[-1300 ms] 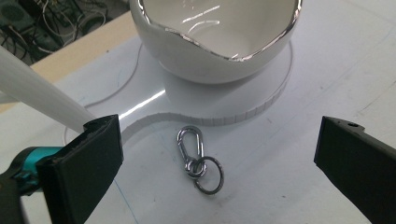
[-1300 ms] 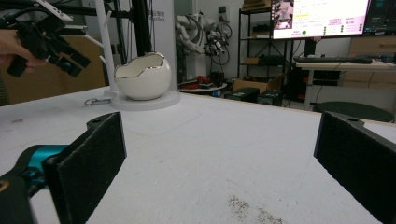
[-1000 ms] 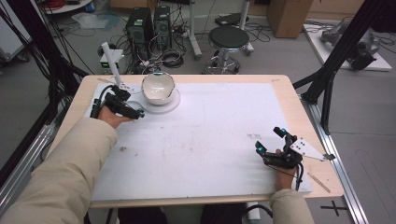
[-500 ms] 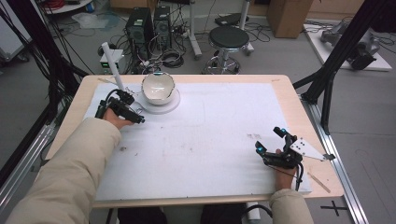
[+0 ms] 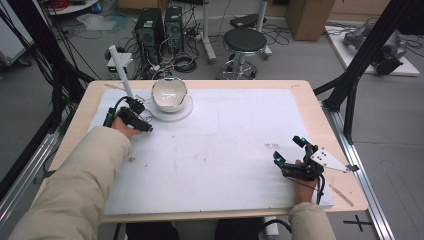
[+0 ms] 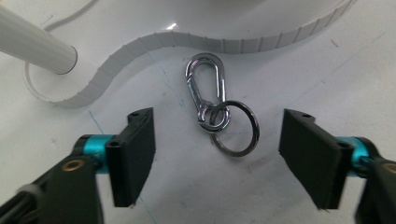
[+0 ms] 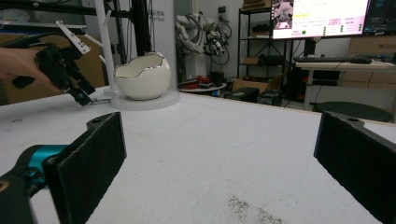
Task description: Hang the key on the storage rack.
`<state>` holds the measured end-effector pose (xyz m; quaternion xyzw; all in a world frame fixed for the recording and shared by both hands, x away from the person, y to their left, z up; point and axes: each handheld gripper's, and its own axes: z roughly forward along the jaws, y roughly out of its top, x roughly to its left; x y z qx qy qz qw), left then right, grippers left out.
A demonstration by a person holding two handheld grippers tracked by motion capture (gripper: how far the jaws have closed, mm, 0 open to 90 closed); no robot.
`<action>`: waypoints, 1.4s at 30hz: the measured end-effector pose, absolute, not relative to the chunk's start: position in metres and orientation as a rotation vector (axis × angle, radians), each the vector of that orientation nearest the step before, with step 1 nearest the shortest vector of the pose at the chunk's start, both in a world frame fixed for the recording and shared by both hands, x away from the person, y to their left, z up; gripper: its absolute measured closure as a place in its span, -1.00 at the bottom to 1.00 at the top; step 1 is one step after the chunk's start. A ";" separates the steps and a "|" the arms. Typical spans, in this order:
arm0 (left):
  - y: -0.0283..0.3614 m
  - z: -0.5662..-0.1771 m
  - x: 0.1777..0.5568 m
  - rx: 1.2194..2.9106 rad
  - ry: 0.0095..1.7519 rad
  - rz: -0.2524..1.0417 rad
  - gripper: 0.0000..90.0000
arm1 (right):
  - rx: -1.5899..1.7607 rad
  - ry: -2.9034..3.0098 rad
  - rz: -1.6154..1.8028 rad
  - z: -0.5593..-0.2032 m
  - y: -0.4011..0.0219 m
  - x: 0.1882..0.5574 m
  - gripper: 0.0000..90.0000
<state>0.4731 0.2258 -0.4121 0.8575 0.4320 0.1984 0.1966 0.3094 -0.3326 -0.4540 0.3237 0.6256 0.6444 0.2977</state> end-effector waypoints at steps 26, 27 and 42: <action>0.229 -0.408 0.471 2.397 1.209 0.538 0.61 | 0.854 1.662 1.713 -0.454 -0.332 0.310 -0.97; 0.229 -0.408 0.471 2.395 1.207 0.540 0.64 | 0.854 1.662 1.713 -0.454 -0.332 0.310 -0.97; 0.232 -0.407 0.471 2.368 1.210 0.531 0.87 | 0.855 1.662 1.712 -0.454 -0.332 0.310 -0.97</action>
